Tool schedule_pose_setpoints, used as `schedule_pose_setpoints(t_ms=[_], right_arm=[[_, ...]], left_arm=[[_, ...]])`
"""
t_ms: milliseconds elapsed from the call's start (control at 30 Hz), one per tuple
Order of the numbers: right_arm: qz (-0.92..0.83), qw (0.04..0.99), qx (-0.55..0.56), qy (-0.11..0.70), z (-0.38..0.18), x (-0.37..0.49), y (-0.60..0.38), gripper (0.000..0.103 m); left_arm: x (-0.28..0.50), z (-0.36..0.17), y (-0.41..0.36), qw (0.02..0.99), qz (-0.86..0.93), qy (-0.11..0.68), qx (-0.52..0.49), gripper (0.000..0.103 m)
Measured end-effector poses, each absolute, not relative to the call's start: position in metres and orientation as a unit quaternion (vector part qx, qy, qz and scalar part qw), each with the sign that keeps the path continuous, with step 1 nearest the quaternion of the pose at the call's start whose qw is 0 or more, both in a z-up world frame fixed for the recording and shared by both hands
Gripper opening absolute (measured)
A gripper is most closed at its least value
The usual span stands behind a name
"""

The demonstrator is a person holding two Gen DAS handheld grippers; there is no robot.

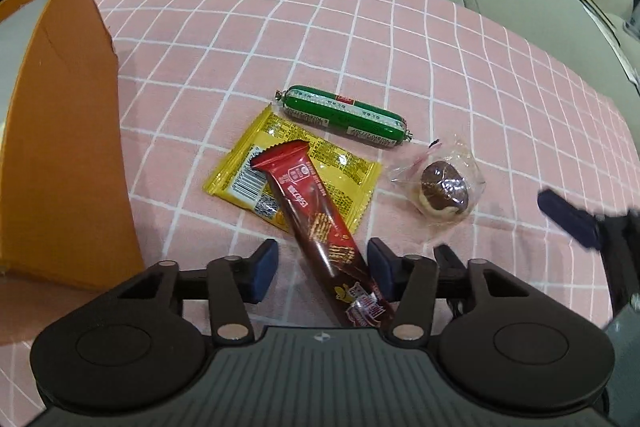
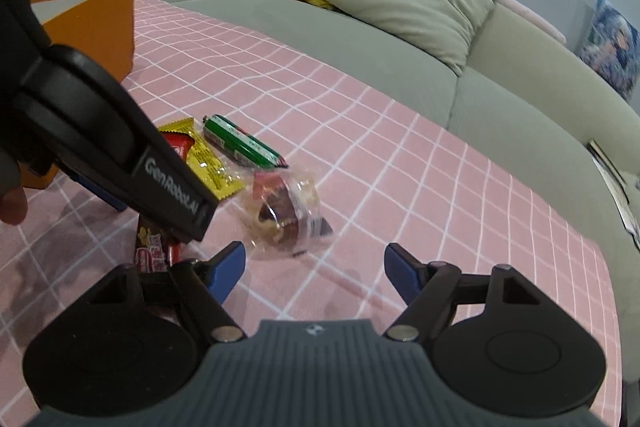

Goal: Organize snacks
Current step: 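Grasp the red chocolate bar with the left tool while the right tool grasps the clear chocolate pack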

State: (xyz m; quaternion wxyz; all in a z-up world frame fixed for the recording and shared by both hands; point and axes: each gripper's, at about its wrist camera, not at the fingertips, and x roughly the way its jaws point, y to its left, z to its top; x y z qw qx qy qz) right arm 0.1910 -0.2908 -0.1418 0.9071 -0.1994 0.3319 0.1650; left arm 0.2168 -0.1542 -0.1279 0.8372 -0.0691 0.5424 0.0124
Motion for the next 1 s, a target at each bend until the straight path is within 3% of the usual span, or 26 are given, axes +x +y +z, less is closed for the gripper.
schedule_pose_setpoints(t_ms=[133,367,467,633,1000], right_arm=[[0.178,0.903,-0.214,0.326,-0.147,0.200,-0.284,0.073],[0.194,0.897,-0.228,0.326,-0.155,0.213,-0.274,0.064],[0.198,0.895,-0.227,0.330,-0.155,0.215,-0.270,0.054],[0.195,0.894,-0.224,0.336,-0.155,0.217,-0.267,0.052],[0.154,0.895,-0.181,0.377,-0.146,0.211,-0.261,0.043]], left_arm=[[0.215,-0.128,-0.149,0.828,0.013,0.558,-0.055,0.038],[0.216,-0.130,-0.138,0.833,-0.001,0.551,-0.053,0.037],[0.216,-0.131,-0.137,0.837,-0.007,0.545,-0.047,0.037],[0.215,-0.130,-0.140,0.838,-0.010,0.544,-0.038,0.028],[0.197,-0.121,-0.139,0.840,-0.026,0.541,-0.026,0.027]])
